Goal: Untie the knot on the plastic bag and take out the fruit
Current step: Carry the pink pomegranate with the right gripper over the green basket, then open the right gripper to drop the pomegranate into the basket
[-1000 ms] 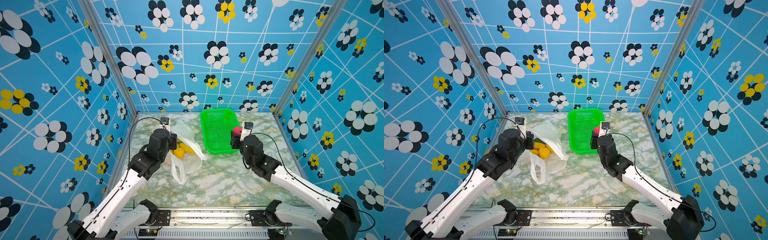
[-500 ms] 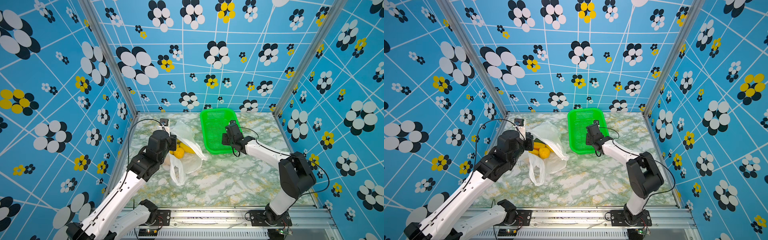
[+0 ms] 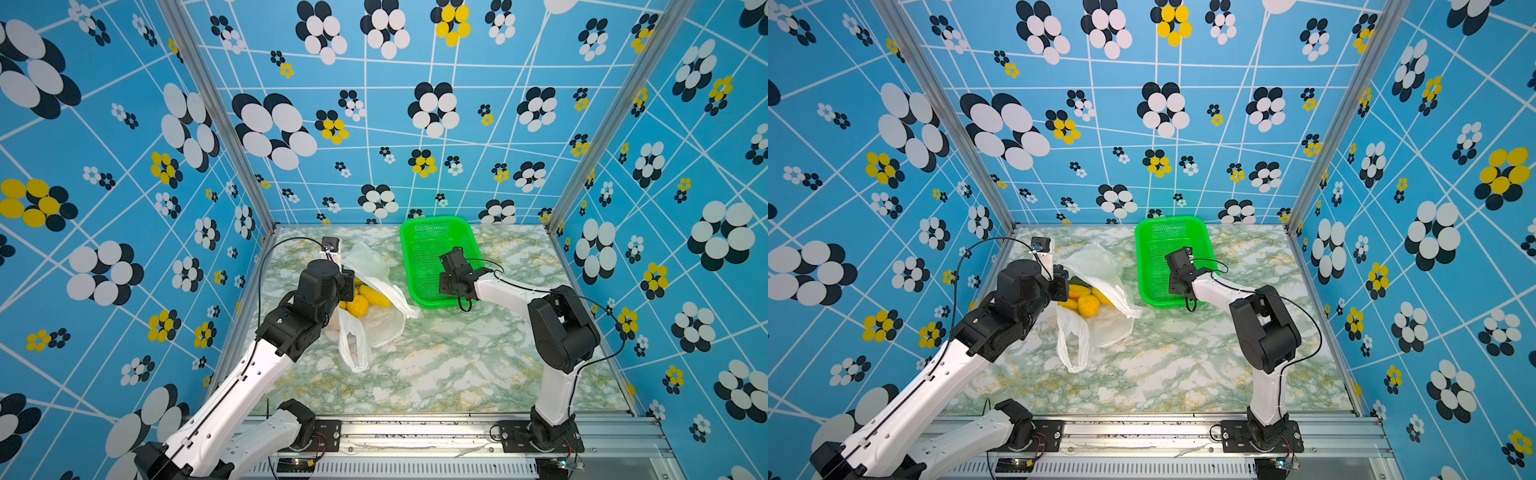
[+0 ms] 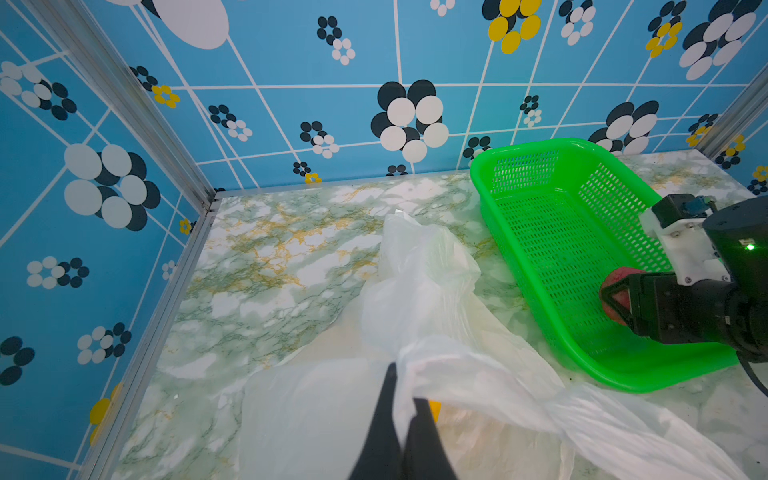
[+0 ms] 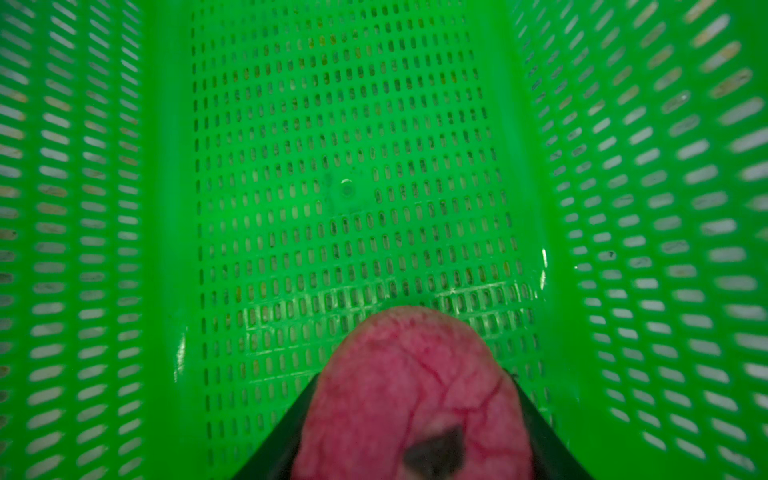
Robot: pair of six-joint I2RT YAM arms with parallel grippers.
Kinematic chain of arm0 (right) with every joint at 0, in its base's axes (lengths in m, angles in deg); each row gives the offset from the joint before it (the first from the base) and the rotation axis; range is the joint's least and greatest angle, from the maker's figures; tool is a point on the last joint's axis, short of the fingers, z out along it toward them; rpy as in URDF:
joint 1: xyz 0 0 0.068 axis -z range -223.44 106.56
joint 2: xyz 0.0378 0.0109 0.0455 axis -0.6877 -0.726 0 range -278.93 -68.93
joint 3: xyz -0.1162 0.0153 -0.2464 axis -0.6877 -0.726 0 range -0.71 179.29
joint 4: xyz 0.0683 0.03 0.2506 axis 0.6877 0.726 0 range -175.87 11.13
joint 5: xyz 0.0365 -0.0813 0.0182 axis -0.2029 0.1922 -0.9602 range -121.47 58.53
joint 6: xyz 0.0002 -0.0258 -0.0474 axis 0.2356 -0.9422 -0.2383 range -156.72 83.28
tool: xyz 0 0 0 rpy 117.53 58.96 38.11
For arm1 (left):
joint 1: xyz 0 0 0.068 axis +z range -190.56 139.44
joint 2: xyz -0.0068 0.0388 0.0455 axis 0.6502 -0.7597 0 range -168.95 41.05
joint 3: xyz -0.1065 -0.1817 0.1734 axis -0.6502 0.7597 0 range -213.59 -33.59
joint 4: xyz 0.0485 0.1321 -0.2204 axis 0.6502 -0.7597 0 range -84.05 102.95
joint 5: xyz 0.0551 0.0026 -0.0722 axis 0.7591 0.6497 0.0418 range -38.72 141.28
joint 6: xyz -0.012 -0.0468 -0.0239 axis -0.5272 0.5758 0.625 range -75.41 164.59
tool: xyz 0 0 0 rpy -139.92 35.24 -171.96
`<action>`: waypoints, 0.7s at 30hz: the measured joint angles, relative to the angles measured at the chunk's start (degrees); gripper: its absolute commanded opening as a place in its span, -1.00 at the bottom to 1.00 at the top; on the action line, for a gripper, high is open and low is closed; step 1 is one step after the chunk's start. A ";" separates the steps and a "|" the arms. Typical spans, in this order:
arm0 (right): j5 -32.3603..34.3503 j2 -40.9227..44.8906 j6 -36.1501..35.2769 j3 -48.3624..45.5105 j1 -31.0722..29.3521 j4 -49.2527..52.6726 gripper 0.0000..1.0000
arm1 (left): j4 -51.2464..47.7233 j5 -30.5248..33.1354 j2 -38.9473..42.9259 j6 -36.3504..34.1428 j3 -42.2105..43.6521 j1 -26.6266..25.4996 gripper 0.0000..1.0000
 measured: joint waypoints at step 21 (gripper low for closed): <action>12.35 18.25 5.51 -20.46 -4.00 -12.24 0.58 | -0.02 -0.17 0.00 0.17 0.00 0.00 -1.00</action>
